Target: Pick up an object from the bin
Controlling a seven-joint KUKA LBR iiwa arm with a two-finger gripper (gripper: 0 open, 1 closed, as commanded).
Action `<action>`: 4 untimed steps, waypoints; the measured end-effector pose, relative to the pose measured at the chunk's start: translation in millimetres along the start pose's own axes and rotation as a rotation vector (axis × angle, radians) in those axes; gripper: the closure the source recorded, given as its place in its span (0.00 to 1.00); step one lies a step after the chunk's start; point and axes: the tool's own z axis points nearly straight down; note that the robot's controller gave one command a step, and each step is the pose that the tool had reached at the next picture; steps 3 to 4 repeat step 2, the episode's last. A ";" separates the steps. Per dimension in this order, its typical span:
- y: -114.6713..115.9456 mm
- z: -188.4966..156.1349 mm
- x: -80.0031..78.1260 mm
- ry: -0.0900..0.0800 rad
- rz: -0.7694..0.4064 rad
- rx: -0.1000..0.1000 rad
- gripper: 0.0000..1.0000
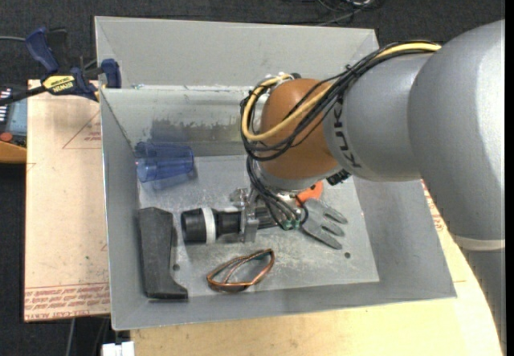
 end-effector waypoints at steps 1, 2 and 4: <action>0.3 -25.5 -0.1 -0.001 0.000 0.000 1.00; 0.7 -72.0 0.9 0.003 0.000 0.000 1.00; 0.7 -72.0 0.9 0.003 0.000 0.000 1.00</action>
Offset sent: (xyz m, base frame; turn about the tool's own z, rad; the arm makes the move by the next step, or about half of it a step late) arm 0.0000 0.0001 0.0976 0.0000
